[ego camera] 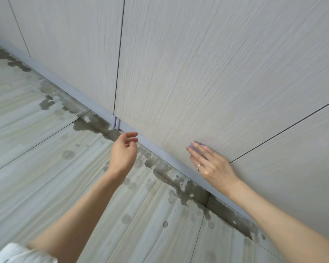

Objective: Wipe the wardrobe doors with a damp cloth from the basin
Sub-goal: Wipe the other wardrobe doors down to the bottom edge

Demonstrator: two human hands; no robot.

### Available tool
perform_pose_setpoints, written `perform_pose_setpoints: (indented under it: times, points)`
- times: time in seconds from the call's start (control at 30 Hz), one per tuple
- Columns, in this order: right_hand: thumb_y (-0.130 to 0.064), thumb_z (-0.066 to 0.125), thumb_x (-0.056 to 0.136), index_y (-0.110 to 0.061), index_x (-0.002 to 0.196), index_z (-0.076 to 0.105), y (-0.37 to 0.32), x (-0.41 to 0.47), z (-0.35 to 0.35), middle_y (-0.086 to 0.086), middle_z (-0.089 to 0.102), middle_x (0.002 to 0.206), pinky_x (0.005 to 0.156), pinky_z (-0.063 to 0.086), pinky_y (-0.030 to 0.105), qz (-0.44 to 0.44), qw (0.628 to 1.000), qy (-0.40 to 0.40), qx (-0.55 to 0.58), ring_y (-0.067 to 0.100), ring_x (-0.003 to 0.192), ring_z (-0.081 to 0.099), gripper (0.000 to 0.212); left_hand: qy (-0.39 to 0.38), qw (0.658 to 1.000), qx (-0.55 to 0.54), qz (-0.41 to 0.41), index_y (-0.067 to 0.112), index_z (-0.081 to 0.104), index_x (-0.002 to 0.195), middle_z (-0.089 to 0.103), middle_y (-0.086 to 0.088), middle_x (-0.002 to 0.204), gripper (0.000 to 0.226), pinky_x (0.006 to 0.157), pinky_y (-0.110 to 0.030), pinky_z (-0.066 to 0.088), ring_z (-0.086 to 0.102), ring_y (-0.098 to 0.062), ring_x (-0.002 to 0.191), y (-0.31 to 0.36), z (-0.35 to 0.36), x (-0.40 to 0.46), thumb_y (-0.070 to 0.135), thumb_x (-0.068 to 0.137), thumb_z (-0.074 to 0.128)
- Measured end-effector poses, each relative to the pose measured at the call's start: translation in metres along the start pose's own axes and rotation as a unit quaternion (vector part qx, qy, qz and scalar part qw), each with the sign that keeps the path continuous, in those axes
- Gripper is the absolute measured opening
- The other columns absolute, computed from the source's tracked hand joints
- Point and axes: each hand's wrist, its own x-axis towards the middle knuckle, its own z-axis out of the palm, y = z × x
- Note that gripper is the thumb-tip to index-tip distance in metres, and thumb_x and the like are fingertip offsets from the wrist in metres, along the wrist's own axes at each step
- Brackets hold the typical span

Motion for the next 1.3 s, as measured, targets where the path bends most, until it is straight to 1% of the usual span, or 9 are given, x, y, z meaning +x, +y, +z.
perform_pose_setpoints:
  times: [0.1, 0.23, 0.47, 0.6, 0.73, 0.9, 1.0, 1.17, 1.3]
  points:
    - [0.010, 0.054, 0.088, 0.008, 0.095, 0.071, 0.013, 0.035, -0.014, 0.018, 0.065, 0.113, 0.087, 0.053, 0.041, 0.056, 0.994, 0.093, 0.009, 0.035, 0.109, 0.060, 0.018, -0.019, 0.992, 0.091, 0.089, 0.017, 0.045, 0.135, 0.043, -0.006, 0.137, 0.039, 0.108, -0.029, 0.029, 0.042, -0.014, 0.124, 0.017, -0.007, 0.018, 0.010, 0.098, 0.036]
    - [0.003, 0.038, 0.098, 0.008, 0.094, 0.070, 0.024, 0.090, -0.024, 0.025, 0.062, 0.115, 0.093, 0.049, 0.047, 0.121, 0.974, 0.193, 0.021, 0.041, 0.112, 0.057, 0.033, -0.030, 0.980, 0.118, 0.157, 0.021, 0.023, 0.148, 0.016, -0.001, 0.155, 0.051, 0.111, -0.020, 0.010, 0.014, -0.011, 0.143, 0.050, -0.019, 0.047, 0.009, 0.099, 0.031]
    - [0.000, 0.082, 0.063, 0.000, 0.072, 0.074, -0.018, 0.059, 0.035, 0.013, 0.071, 0.101, 0.082, 0.055, 0.034, -0.010, 0.997, 0.024, 0.077, 0.027, 0.098, 0.067, 0.012, -0.053, 0.989, 0.067, 0.122, 0.024, 0.004, 0.151, -0.006, 0.007, 0.158, 0.068, 0.086, 0.010, 0.001, -0.006, -0.004, 0.143, 0.066, -0.022, 0.075, -0.005, 0.092, 0.022]
    - [0.001, 0.081, 0.064, -0.003, 0.071, 0.074, -0.013, 0.071, 0.032, 0.013, 0.070, 0.105, 0.087, 0.054, 0.036, -0.033, 0.997, -0.015, 0.072, 0.027, 0.102, 0.066, 0.011, -0.024, 0.992, 0.075, 0.096, 0.023, 0.001, 0.151, -0.008, 0.007, 0.158, 0.072, 0.113, -0.023, -0.004, -0.008, -0.007, 0.144, 0.063, -0.035, 0.085, -0.009, 0.089, 0.020]
    - [0.007, 0.038, 0.094, -0.005, 0.091, 0.072, 0.001, 0.132, 0.031, 0.014, 0.065, 0.117, 0.097, 0.048, 0.039, 0.037, 0.991, 0.122, 0.034, 0.029, 0.113, 0.059, 0.036, -0.044, 0.991, 0.077, 0.096, 0.023, 0.001, 0.151, -0.010, 0.007, 0.158, 0.075, 0.117, -0.029, -0.003, -0.009, -0.009, 0.144, 0.060, -0.042, 0.092, -0.012, 0.087, 0.019]
    - [-0.007, 0.071, 0.076, -0.007, 0.081, 0.075, -0.022, 0.106, 0.067, 0.011, 0.069, 0.110, 0.091, 0.051, 0.035, -0.061, 0.996, 0.045, 0.035, 0.025, 0.106, 0.064, 0.006, -0.096, 0.988, 0.073, 0.097, 0.028, 0.007, 0.151, -0.008, 0.012, 0.157, 0.078, 0.118, -0.033, -0.002, -0.009, -0.008, 0.144, 0.062, -0.050, 0.105, -0.014, 0.085, 0.019]
    - [-0.017, 0.080, 0.063, -0.013, 0.076, 0.076, -0.028, 0.088, 0.075, 0.006, 0.070, 0.107, 0.090, 0.052, 0.031, -0.104, 0.992, -0.065, 0.036, 0.020, 0.104, 0.065, 0.014, -0.124, 0.985, 0.065, 0.097, 0.031, 0.006, 0.150, -0.010, 0.016, 0.157, 0.080, 0.118, -0.033, 0.000, -0.008, -0.006, 0.144, 0.057, -0.051, 0.112, -0.014, 0.085, 0.019]
    - [-0.002, 0.049, 0.089, -0.008, 0.081, 0.072, -0.020, 0.157, 0.074, 0.012, 0.067, 0.113, 0.096, 0.049, 0.036, -0.012, 0.996, 0.088, 0.030, 0.025, 0.111, 0.061, 0.025, -0.142, 0.983, 0.049, 0.104, 0.035, 0.009, 0.149, -0.007, 0.018, 0.156, 0.082, 0.117, -0.030, 0.000, -0.009, -0.006, 0.144, 0.047, -0.057, 0.119, -0.015, 0.085, 0.021]
    - [-0.005, 0.069, 0.079, -0.006, 0.077, 0.073, -0.032, 0.185, 0.090, 0.012, 0.070, 0.106, 0.090, 0.052, 0.035, -0.003, 0.991, 0.115, 0.060, 0.025, 0.105, 0.065, 0.005, -0.160, 0.980, 0.051, 0.106, 0.038, 0.014, 0.148, -0.002, 0.022, 0.156, 0.083, 0.113, -0.027, -0.003, -0.010, -0.005, 0.143, 0.041, -0.064, 0.124, -0.015, 0.084, 0.021]
